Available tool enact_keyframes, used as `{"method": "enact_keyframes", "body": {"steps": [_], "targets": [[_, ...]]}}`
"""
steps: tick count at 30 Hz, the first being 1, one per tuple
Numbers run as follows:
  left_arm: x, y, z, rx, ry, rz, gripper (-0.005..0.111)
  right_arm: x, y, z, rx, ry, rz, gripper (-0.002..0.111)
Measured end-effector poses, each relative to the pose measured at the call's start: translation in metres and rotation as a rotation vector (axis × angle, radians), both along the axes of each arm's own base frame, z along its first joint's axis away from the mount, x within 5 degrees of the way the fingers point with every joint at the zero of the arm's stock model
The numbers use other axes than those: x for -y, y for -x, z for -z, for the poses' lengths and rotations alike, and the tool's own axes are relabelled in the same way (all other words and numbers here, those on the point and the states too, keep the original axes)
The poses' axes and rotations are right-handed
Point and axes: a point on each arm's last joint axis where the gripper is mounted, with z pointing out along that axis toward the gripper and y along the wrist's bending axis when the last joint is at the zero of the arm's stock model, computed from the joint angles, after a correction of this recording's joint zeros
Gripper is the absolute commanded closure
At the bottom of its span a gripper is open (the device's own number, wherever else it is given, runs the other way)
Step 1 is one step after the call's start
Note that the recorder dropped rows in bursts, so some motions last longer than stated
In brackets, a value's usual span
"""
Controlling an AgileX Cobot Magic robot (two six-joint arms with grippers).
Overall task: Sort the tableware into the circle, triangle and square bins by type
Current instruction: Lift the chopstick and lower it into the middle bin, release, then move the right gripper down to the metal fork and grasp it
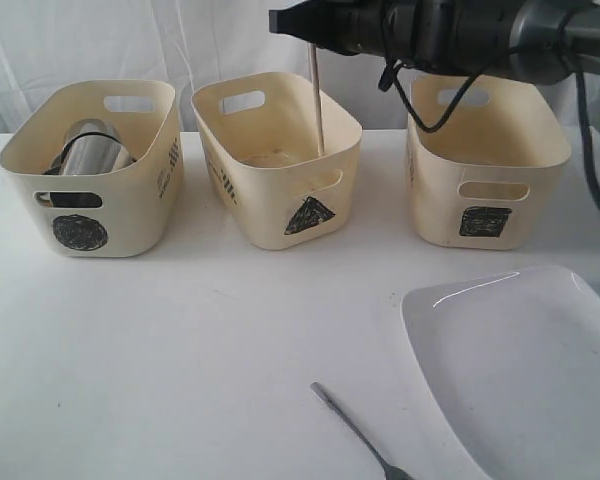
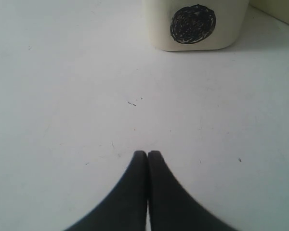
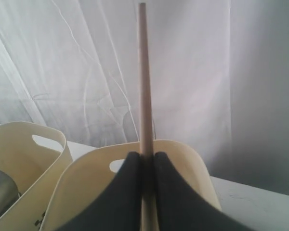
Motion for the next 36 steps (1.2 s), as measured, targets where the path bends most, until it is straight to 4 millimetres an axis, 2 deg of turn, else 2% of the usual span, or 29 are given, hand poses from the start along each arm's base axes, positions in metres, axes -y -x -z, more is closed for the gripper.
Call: {"method": "enact_keyframes", "body": {"steps": [4, 6, 11, 14, 24, 29, 31, 34, 36], "targets": [[0.0, 0.0, 0.0, 0.0, 0.0, 0.0, 0.107, -0.002, -0.009, 0.011, -0.012, 0.003, -0.002, 0.108], [0.0, 0.0, 0.0, 0.0, 0.0, 0.0, 0.107, -0.003, -0.011, 0.013, -0.011, 0.003, -0.002, 0.104], [0.0, 0.0, 0.0, 0.0, 0.0, 0.0, 0.107, -0.004, -0.012, 0.013, -0.011, 0.001, -0.008, 0.085], [0.0, 0.0, 0.0, 0.0, 0.0, 0.0, 0.107, -0.004, -0.012, 0.013, -0.01, 0.0, -0.012, 0.082], [0.0, 0.0, 0.0, 0.0, 0.0, 0.0, 0.107, -0.004, -0.012, 0.013, -0.017, -0.017, -0.008, 0.082], [0.0, 0.0, 0.0, 0.0, 0.0, 0.0, 0.107, -0.003, -0.006, 0.003, -0.02, -0.068, 0.004, 0.083], [0.0, 0.0, 0.0, 0.0, 0.0, 0.0, 0.107, -0.001, 0.0, 0.002, -0.031, -0.072, 0.005, 0.091], [0.0, 0.0, 0.0, 0.0, 0.0, 0.0, 0.107, 0.002, 0.012, 0.01, -0.077, -0.075, 0.009, 0.109], [0.0, 0.0, 0.0, 0.0, 0.0, 0.0, 0.107, 0.003, 0.021, 0.02, -0.121, -0.08, 0.002, 0.108]]}}
